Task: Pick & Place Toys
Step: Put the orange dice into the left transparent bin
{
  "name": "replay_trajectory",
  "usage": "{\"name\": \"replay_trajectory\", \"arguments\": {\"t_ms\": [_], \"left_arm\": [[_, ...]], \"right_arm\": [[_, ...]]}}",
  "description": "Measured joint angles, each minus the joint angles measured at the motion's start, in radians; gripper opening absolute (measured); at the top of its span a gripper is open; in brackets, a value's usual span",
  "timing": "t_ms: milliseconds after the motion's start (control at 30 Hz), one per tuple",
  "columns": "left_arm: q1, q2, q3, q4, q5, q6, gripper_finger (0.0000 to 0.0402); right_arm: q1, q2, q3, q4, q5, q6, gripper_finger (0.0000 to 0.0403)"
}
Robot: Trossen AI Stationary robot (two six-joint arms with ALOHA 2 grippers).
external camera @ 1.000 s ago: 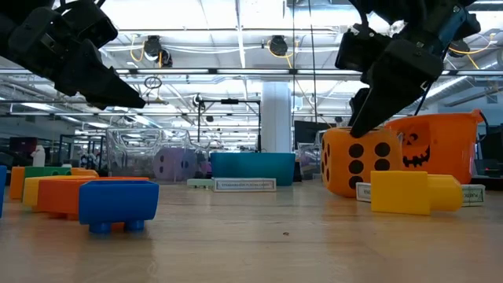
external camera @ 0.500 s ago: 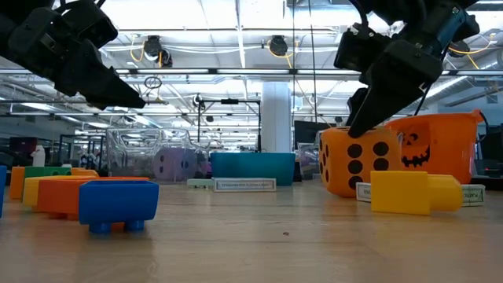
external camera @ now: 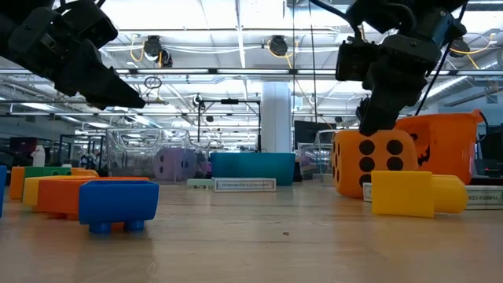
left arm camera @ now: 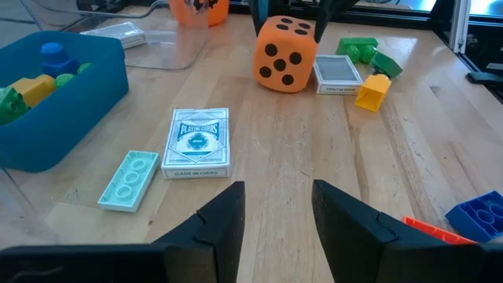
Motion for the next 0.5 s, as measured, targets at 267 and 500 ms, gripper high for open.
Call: {"name": "replay_trajectory", "arguments": {"t_ms": [267,500], "left_arm": [[0.0,0.0,0.0,0.0,0.0,0.0,0.0152],[0.0,0.0,0.0,0.0,0.0,0.0,0.0152]], "right_arm": [[-0.006,0.0,-0.001,-0.02,-0.004,-0.037,0.0299],[-0.006,0.0,-0.001,-0.022,-0.007,-0.061,0.0286]]}}
